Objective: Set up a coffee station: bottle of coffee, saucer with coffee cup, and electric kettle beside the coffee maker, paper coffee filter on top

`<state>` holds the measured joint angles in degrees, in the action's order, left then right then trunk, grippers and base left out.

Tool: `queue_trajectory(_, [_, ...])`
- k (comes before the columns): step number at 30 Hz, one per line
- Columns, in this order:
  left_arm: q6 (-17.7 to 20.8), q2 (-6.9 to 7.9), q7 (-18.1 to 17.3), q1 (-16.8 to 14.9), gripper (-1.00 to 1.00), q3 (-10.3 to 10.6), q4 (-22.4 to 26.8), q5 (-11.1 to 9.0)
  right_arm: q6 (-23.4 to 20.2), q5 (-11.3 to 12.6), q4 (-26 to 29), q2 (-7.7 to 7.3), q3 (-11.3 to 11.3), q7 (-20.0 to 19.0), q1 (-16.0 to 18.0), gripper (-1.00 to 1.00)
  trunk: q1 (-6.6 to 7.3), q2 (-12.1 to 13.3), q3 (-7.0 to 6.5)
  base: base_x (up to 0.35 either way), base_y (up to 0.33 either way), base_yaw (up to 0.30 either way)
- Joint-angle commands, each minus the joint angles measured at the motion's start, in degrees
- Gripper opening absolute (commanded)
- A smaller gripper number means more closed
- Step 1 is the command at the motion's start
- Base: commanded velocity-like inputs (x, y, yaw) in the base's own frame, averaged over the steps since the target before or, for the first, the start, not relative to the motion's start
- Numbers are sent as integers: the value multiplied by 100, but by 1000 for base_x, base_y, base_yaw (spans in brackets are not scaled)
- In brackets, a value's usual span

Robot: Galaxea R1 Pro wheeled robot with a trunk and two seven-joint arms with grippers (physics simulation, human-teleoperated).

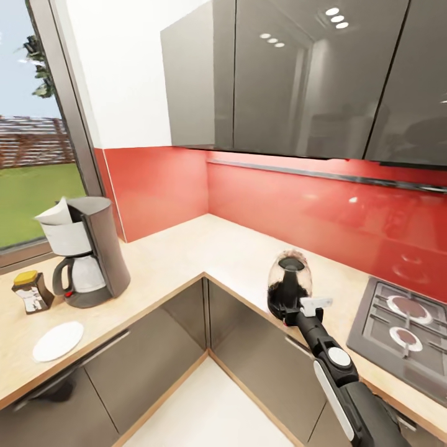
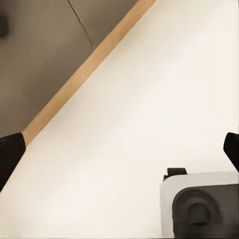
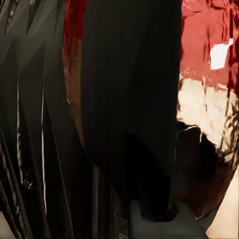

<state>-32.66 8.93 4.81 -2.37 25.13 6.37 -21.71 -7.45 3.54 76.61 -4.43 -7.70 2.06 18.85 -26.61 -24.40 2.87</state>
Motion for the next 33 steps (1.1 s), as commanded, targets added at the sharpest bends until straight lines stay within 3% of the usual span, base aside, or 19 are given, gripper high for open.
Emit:
queue_trajectory(1, [-9,-5,209,-8,100,74,-262,-2,-28,33,12,-6,-14,23,5,-100,-5,-12,11,163,-230,197])
queue_trajectory(2, [9,-6,430,-9,100,78,-641,-14,-28,33,12,-6,-18,23,5,-100,-5,-12,11,70,-223,245])
queue_trajectory(5, [334,-37,557,8,100,73,-853,-25,-28,33,12,-5,-21,24,5,-100,-5,-12,11,24,-85,266])
queue_trajectory(8, [1246,-59,615,13,100,50,-893,-70,-28,33,12,-5,-21,23,5,-100,-5,-12,11,91,-55,275])
queue_trajectory(11, [1911,-67,649,12,100,-125,-900,-411,-28,33,12,-5,-21,23,5,-100,-5,-12,11,244,-101,277])
queue_trajectory(14, [2410,-72,716,11,100,-176,-901,-564,-28,33,8,-5,-21,23,4,-100,-5,-12,11,298,-90,278])
queue_trajectory(33, [2475,-93,617,8,100,-131,-892,-526,-28,33,6,-5,-21,23,-2,-100,-5,-12,11,147,-83,278])
